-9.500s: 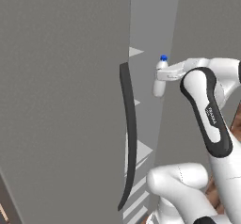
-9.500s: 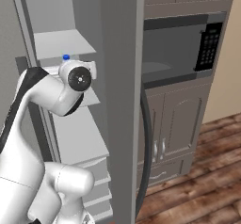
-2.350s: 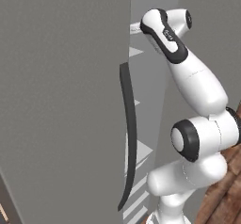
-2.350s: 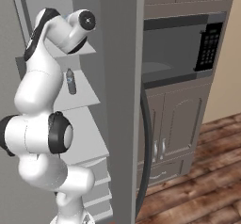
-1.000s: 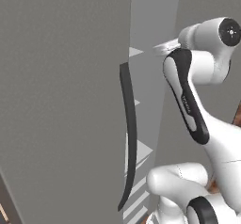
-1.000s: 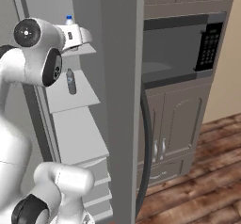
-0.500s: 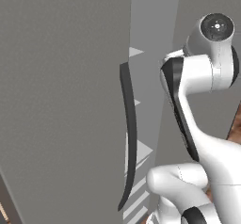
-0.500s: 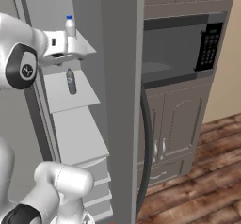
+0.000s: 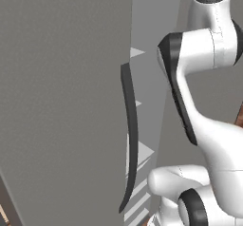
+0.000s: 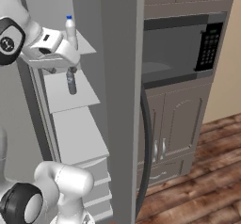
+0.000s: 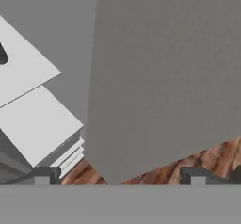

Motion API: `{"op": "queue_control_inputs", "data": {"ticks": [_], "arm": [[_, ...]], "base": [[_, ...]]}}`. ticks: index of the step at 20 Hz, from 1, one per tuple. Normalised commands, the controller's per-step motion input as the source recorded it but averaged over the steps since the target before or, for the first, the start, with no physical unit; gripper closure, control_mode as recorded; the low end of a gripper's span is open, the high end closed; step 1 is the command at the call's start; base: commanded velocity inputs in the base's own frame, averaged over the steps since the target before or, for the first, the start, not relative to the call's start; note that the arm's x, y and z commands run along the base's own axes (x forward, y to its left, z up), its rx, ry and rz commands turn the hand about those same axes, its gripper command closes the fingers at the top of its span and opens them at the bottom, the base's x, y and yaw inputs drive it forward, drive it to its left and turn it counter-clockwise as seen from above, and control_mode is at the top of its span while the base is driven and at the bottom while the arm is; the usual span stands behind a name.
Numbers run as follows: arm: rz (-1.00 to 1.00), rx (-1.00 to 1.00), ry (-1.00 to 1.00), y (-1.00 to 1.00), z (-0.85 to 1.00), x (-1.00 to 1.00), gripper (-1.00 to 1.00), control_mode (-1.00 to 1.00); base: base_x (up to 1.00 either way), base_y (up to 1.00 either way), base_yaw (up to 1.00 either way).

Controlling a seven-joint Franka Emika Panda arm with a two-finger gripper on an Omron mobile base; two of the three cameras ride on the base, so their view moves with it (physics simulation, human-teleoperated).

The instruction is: Take the bottled waters from the counter and place them in the freezer to freeze. Close the freezer door after placing the bottles.

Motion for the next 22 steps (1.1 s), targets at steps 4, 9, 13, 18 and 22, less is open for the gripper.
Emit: {"op": "queue_control_inputs", "data": {"ticks": [4, 9, 13, 18, 22], "arm": [[0.0, 0.3, 0.01, 0.0, -0.58, -0.44, -1.0, -1.0], [0.0, 0.17, 0.09, 0.1, -0.7, -0.26, -1.0, -1.0], [0.0, 0.04, 0.12, 0.03, -0.57, -0.18, -1.0, -1.0], [0.04, 0.03, 0.12, 0.22, -0.28, -0.07, -1.0, -1.0], [0.12, 0.02, 0.05, 0.27, -0.3, -0.02, -1.0, -1.0]], "base": [[0.0, 0.0, 0.0], [0.0, 0.0, 0.0], [0.0, 0.0, 0.0], [0.0, 0.0, 0.0], [0.0, 0.0, 0.0]]}}
